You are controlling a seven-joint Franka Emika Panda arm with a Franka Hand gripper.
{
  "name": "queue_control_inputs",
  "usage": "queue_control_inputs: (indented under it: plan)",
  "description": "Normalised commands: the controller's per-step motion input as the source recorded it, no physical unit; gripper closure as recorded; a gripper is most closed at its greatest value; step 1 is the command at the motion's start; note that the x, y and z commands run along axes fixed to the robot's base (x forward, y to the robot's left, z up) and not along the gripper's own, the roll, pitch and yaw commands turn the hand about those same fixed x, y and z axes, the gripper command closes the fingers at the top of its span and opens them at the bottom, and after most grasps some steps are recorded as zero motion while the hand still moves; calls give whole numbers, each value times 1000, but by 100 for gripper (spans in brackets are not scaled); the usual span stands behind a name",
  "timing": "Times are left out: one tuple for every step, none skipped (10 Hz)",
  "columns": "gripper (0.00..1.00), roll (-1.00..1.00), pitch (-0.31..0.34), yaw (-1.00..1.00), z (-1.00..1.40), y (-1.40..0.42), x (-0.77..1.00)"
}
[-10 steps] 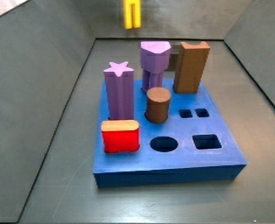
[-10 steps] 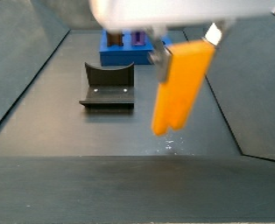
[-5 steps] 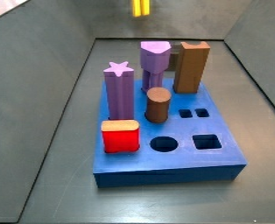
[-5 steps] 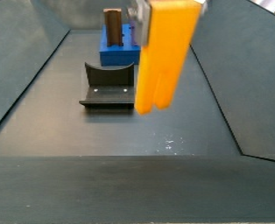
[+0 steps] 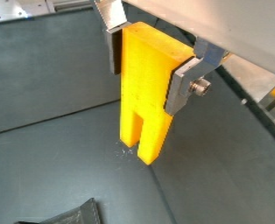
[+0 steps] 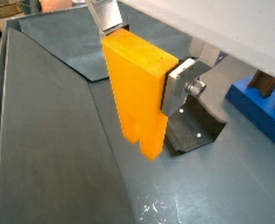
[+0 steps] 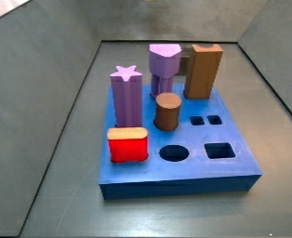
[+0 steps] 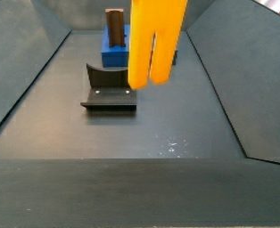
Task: Pick up the double-square object. Move up. Move to above the board. Insert the double-square object.
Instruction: Move to above the board.
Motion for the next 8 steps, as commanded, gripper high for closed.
queue_control_inputs:
  plan:
    - [100,65,101,32,547,-22,19]
    - [100,66,102,34,450,-18,16]
    - [100,69,108,38,256,-15,12]
    - [100,60,243,-1000,48,-1000,-94]
    - [100,79,225,-1000,35,-1000,-94]
    - [100,99,211,-1000,38,-1000,-99]
    - [100,58,175,-1000,37,-1000,-106]
    - [100,58,176,-955,38,-1000,-104]
